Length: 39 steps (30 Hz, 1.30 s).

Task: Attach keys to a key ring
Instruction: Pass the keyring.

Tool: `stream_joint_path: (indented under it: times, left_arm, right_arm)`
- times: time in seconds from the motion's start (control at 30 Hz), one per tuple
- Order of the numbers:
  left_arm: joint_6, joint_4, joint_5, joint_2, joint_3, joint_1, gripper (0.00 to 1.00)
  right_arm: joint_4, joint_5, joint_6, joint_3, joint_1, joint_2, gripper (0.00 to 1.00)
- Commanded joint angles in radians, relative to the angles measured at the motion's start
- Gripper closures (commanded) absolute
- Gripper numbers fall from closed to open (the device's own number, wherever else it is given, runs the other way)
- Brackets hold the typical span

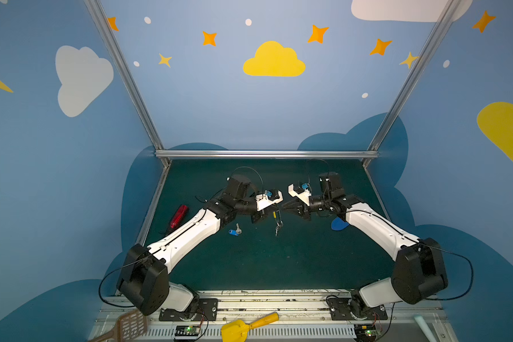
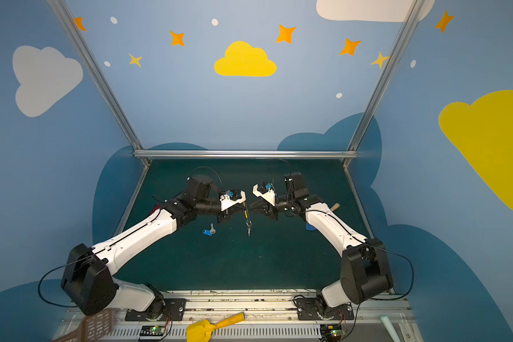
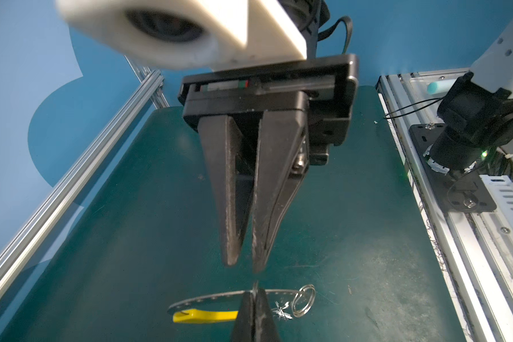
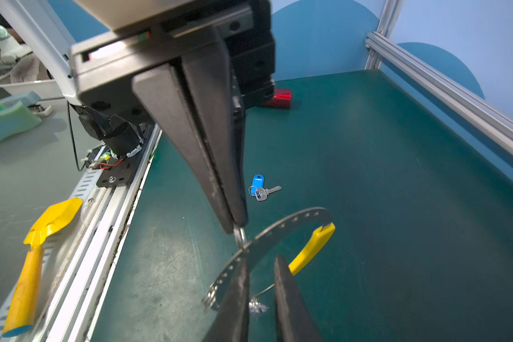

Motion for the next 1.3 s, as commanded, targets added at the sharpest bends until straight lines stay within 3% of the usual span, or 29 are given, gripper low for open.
stream_joint_path:
  times: [0.0, 0.47, 1.07, 1.27]
  left_arm:
    - [-0.067, 0.140, 0.050, -0.035, -0.030, 0.001, 0.96]
    - [-0.244, 0.451, 0.079, -0.061, -0.131, 0.017, 0.96]
    - [-0.314, 0.580, 0.113, -0.077, -0.180, 0.019, 0.96]
    - [-0.317, 0.593, 0.111, -0.075, -0.185, 0.018, 0.96]
  right_arm:
    - [0.078, -0.064, 0.031, -0.025, -0.015, -0.039, 0.81]
    - [0.130, -0.161, 0.058, -0.050, -0.030, -0.048, 0.80]
    - [0.263, -0.185, 0.187, -0.042, -0.032, -0.039, 0.79]
    - [0.266, -0.205, 0.195, -0.035, -0.024, -0.036, 0.83]
